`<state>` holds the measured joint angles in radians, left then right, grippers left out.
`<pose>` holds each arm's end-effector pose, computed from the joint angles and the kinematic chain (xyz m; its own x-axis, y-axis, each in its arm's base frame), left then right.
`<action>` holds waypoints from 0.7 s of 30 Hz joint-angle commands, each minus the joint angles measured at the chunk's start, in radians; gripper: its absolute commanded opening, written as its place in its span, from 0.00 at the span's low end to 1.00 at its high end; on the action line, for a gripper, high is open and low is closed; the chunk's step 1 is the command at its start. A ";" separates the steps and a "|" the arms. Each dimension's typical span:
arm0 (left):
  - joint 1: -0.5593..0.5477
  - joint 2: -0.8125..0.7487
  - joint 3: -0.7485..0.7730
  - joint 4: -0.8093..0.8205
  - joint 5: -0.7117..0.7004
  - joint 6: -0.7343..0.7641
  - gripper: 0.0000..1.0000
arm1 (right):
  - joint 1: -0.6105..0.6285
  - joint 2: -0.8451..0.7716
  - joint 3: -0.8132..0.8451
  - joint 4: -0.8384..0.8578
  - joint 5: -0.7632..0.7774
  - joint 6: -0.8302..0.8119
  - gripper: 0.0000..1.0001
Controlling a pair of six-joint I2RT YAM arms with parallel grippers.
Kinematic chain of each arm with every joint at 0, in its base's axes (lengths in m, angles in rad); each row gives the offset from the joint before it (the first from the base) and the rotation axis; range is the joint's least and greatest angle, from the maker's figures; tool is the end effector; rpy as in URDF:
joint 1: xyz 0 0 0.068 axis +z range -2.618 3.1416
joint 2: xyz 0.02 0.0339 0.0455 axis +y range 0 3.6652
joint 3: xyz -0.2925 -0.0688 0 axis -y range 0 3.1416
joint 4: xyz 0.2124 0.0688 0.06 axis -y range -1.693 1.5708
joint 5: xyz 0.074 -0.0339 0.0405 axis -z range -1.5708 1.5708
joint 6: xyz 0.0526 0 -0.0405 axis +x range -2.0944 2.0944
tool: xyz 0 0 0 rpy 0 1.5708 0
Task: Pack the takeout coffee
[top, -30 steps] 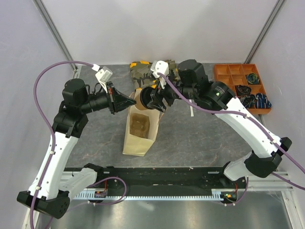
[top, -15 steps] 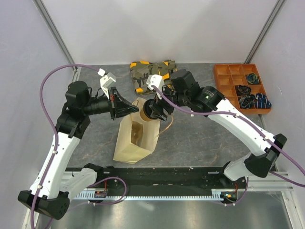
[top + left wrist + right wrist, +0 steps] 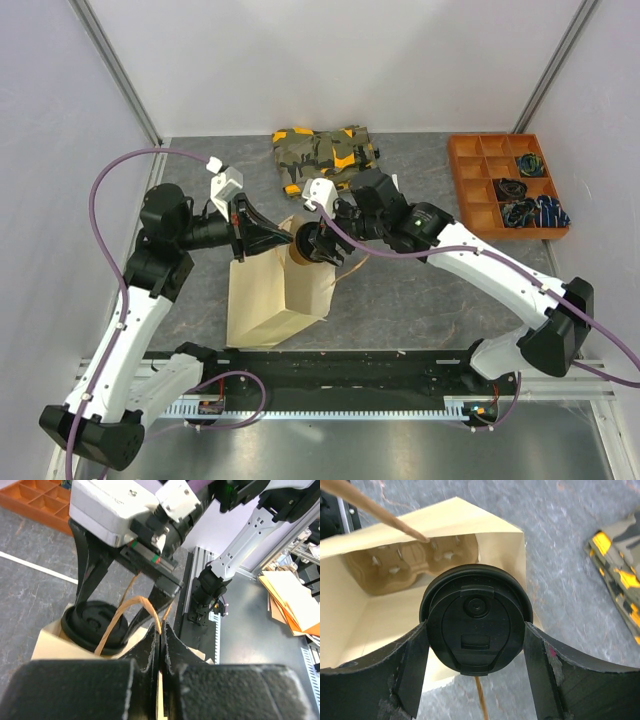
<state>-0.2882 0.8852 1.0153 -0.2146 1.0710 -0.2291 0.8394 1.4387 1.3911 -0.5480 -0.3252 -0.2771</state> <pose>0.1177 -0.0831 0.4186 -0.3002 -0.0245 -0.9536 0.9309 0.2108 -0.2984 0.1872 0.2338 0.3838 -0.1192 -0.5209 -0.8453 -0.9508 0.3052 -0.0541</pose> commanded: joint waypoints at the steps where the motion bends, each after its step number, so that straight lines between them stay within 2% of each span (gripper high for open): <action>1: -0.002 0.012 0.003 0.086 0.033 -0.038 0.02 | 0.012 -0.032 -0.024 0.143 -0.041 0.013 0.47; 8: -0.002 0.057 -0.001 0.210 0.020 -0.133 0.02 | 0.007 -0.092 0.025 0.103 -0.057 0.029 0.47; 16: -0.023 0.130 -0.009 0.535 0.075 -0.286 0.02 | -0.002 -0.109 0.088 -0.030 -0.045 0.023 0.46; 21: -0.055 0.123 -0.038 0.597 0.138 -0.316 0.02 | -0.002 -0.090 0.103 -0.072 -0.020 0.009 0.46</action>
<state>-0.3256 1.0283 0.9966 0.2340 1.1252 -0.4690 0.8406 1.3495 1.4452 -0.5732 -0.3584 -0.2584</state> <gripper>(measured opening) 0.034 0.774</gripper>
